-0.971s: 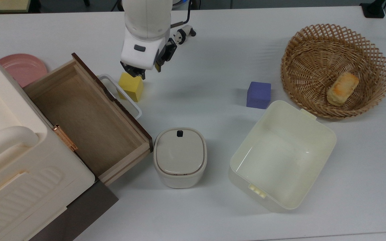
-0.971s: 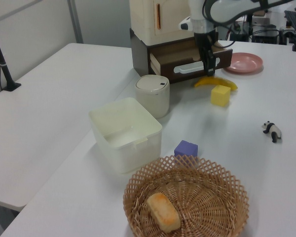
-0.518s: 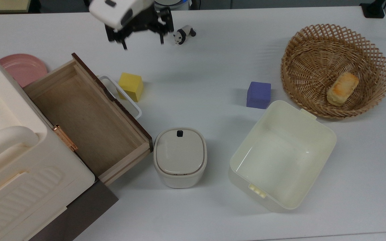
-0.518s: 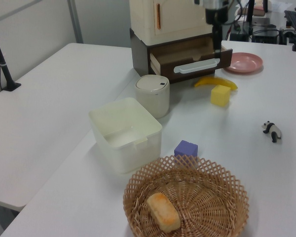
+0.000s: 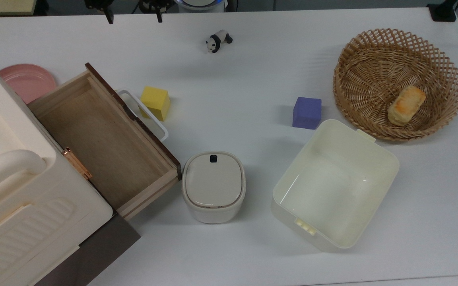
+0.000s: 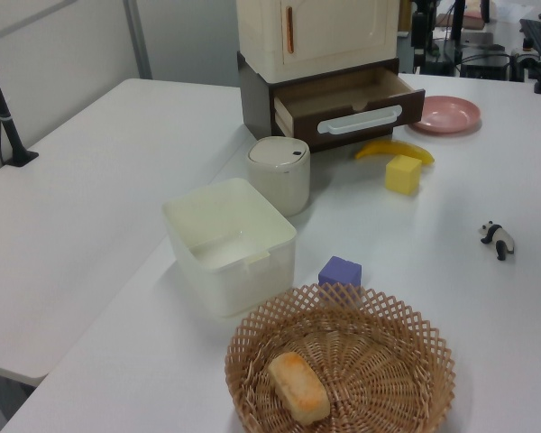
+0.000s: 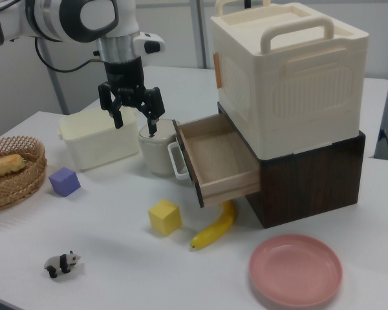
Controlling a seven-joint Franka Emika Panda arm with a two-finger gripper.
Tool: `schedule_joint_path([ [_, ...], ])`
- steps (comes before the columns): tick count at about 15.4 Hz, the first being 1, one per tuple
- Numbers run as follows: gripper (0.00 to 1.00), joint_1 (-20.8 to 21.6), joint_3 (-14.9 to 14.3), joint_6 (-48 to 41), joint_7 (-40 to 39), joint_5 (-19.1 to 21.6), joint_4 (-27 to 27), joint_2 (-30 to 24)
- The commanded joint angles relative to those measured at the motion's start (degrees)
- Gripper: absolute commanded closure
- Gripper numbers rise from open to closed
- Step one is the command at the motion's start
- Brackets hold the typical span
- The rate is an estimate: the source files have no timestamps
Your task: Open the drawer
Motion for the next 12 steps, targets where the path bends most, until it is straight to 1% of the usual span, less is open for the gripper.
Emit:
schedule_joint_path([
  [1, 0.0, 0.4, 0.2, -0.4, 4.3, 0.8, -1.1, -0.2],
  [12, 0.0, 0.6, 0.2, 0.0, 5.7, 0.5, -1.1, 0.1],
])
